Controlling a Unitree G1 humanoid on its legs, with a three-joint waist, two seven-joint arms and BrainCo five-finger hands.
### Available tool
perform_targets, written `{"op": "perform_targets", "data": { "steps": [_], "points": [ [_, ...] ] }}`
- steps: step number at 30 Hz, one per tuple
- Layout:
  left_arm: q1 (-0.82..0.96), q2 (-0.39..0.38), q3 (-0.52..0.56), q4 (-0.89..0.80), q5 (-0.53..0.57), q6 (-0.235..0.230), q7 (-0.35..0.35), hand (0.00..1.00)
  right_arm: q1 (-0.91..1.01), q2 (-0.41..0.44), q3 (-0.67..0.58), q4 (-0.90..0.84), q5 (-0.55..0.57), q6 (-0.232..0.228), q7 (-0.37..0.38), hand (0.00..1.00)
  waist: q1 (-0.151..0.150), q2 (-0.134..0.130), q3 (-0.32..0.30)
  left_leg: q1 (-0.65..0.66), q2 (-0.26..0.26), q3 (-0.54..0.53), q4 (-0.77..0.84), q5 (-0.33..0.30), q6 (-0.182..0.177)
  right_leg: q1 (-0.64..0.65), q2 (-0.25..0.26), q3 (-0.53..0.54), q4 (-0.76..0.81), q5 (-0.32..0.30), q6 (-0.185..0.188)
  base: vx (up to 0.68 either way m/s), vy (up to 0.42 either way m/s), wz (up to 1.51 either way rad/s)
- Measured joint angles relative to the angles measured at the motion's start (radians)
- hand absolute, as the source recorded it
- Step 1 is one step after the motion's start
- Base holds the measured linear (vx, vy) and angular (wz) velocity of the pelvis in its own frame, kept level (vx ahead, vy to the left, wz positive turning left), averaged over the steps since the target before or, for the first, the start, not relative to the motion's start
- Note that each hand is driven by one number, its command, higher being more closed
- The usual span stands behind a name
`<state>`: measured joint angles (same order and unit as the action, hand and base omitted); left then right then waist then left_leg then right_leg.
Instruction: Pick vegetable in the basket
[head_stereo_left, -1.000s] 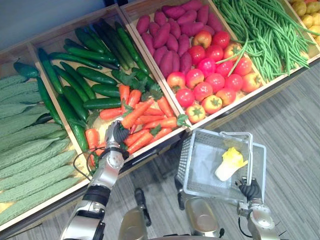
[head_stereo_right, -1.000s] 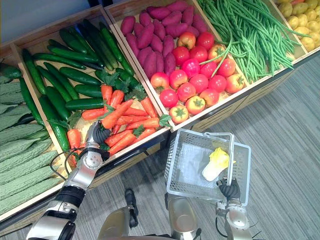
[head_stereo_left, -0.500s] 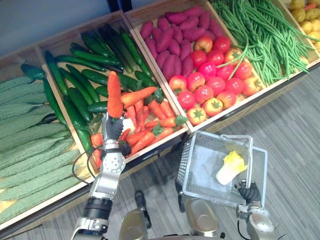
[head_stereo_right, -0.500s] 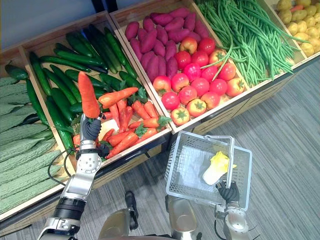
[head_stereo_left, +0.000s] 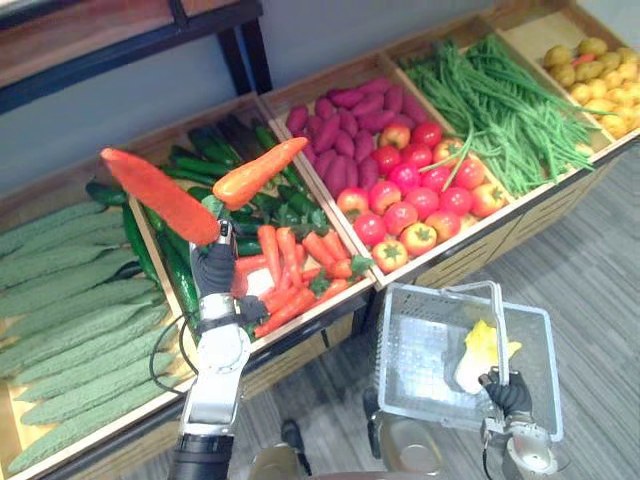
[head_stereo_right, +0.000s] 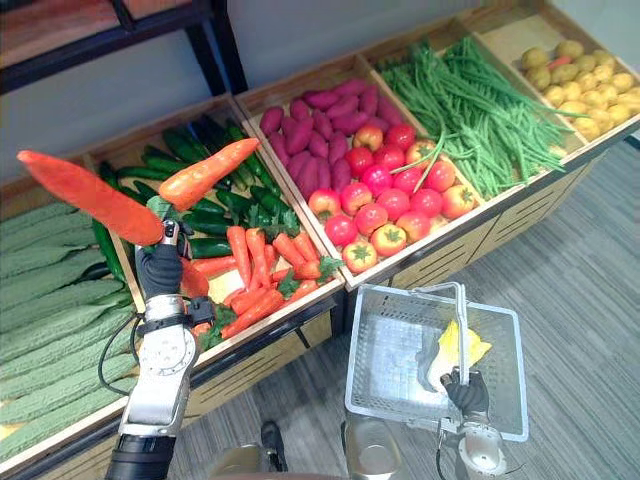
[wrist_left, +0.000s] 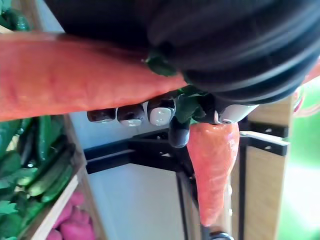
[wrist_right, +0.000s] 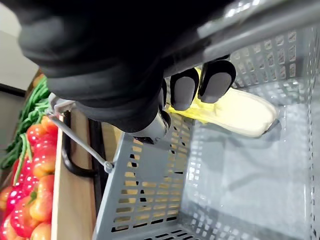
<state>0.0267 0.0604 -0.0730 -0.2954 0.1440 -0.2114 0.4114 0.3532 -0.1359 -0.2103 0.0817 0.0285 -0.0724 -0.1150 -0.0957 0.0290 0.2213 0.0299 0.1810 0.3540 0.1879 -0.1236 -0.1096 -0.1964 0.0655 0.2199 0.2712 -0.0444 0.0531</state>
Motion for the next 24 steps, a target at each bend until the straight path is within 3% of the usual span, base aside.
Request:
{"op": "perform_targets", "data": {
  "steps": [3,6,9,10,11,12,13,14,16,17,18,19,20,22,24],
  "points": [
    [-0.002,-0.009,-0.077,-0.012,-0.022,-0.009,-0.026,1.0,0.031,0.028,-0.004,-0.102,0.0,0.001,-0.005,1.0,-0.001,0.0,0.0,-0.003,0.037,0.067,0.087,-0.056,-0.001,-0.005,0.034,0.06,0.0,0.015,0.01,-0.02,0.05,-0.86],
    [-0.002,-0.03,-0.137,-0.012,-0.027,-0.012,-0.06,1.0,0.027,0.056,0.001,-0.167,0.0,0.001,-0.017,1.0,0.001,-0.011,-0.018,-0.012,0.07,0.165,0.161,-0.107,-0.004,-0.049,0.067,0.115,0.008,0.026,-0.003,-0.04,0.051,-1.05],
    [-0.009,-0.034,-0.19,-0.008,-0.028,-0.011,-0.066,1.0,-0.014,0.074,0.028,-0.193,-0.001,0.001,-0.022,1.0,0.001,-0.027,-0.019,0.036,0.08,0.326,0.161,-0.122,0.012,-0.119,-0.075,-0.205,0.027,-0.002,-0.055,-0.03,0.079,-1.43],
    [-0.01,-0.035,-0.201,-0.005,-0.03,-0.011,-0.074,1.0,-0.034,0.074,0.043,-0.187,-0.003,0.001,-0.023,1.0,-0.001,-0.03,-0.018,0.066,0.075,0.378,0.16,-0.132,0.009,-0.124,-0.162,-0.395,0.05,-0.017,-0.088,0.05,0.058,-1.34],
    [-0.021,-0.035,-0.202,0.009,-0.035,-0.016,-0.082,1.0,-0.062,0.072,0.055,-0.164,-0.009,0.001,-0.023,1.0,0.0,-0.03,-0.018,0.093,0.077,0.427,0.159,-0.139,0.006,-0.12,-0.226,-0.568,0.065,-0.021,-0.146,0.07,0.047,-1.42],
    [-0.032,-0.035,-0.199,0.022,-0.036,-0.017,-0.081,1.0,-0.086,0.07,0.062,-0.147,-0.012,0.001,-0.024,1.0,0.001,-0.029,-0.02,0.102,0.08,0.454,0.151,-0.14,0.008,-0.118,-0.252,-0.646,0.075,-0.031,-0.179,0.1,-0.032,-1.67],
    [-0.073,-0.035,-0.198,0.059,-0.045,-0.018,-0.081,1.0,-0.148,0.06,0.08,-0.112,-0.024,0.001,-0.027,1.0,0.002,-0.031,-0.02,0.127,0.075,0.534,0.126,-0.139,0.006,-0.117,-0.304,-0.792,0.103,-0.046,-0.197,0.09,-0.06,-1.66],
    [-0.09,-0.035,-0.198,0.083,-0.048,-0.018,-0.082,1.0,-0.186,0.049,0.099,-0.088,-0.037,0.001,-0.027,1.0,0.001,-0.034,-0.021,0.148,0.069,0.578,0.119,-0.135,-0.003,-0.123,-0.31,-0.817,0.111,-0.041,-0.191,0.1,-0.082,-1.71],
    [-0.115,-0.036,-0.206,0.136,-0.05,-0.017,-0.083,1.0,-0.229,0.032,0.128,-0.058,-0.049,0.001,-0.019,1.0,-0.002,-0.028,-0.021,0.192,0.066,0.593,0.116,-0.136,0.0,-0.138,-0.266,-0.748,0.104,-0.007,-0.161,0.12,-0.098,-1.71],
    [-0.134,-0.035,-0.232,0.182,-0.05,-0.017,-0.087,1.0,-0.239,0.001,0.17,-0.05,-0.048,0.001,-0.015,1.0,-0.002,-0.007,-0.032,0.212,0.11,0.594,0.182,-0.138,0.005,-0.137,-0.194,-0.678,0.089,-0.005,-0.159,0.16,-0.125,-1.87],
    [-0.138,-0.035,-0.245,0.192,-0.05,-0.017,-0.09,1.0,-0.242,-0.013,0.19,-0.051,-0.048,0.001,-0.014,1.0,-0.002,0.002,-0.037,0.21,0.141,0.582,0.236,-0.139,0.01,-0.13,-0.167,-0.656,0.072,-0.004,-0.157,0.23,-0.107,-1.73],
    [-0.14,-0.033,-0.256,0.198,-0.05,-0.017,-0.101,1.0,-0.25,-0.03,0.219,-0.05,-0.048,0.002,-0.013,1.0,-0.005,0.009,-0.038,0.2,0.186,0.546,0.326,-0.128,0.046,-0.116,-0.123,-0.625,0.049,-0.004,-0.157,0.33,-0.106,-1.56],
    [-0.155,-0.021,-0.288,0.239,-0.049,-0.017,-0.108,1.0,-0.262,-0.054,0.262,-0.051,-0.045,0.002,-0.009,1.0,-0.004,0.013,-0.039,0.138,0.238,0.387,0.518,-0.075,0.133,-0.075,-0.064,-0.569,0.0,0.005,-0.17,0.33,-0.076,-1.48],
    [-0.16,-0.019,-0.314,0.269,-0.049,-0.015,-0.109,1.0,-0.281,-0.073,0.301,-0.05,-0.038,0.002,-0.006,1.0,-0.003,0.013,-0.037,0.053,0.202,0.204,0.619,-0.124,0.068,-0.029,-0.035,-0.514,-0.048,0.019,-0.18,0.25,0.013,-1.22],
    [-0.152,-0.019,-0.329,0.273,-0.049,-0.012,-0.117,1.0,-0.31,-0.078,0.352,-0.051,-0.031,0.002,0.012,1.0,0.006,0.008,-0.035,-0.04,0.109,0.057,0.605,-0.184,0.076,0.043,-0.025,-0.415,-0.112,0.04,-0.187,0.25,0.104,-1.19]
  ]
}}
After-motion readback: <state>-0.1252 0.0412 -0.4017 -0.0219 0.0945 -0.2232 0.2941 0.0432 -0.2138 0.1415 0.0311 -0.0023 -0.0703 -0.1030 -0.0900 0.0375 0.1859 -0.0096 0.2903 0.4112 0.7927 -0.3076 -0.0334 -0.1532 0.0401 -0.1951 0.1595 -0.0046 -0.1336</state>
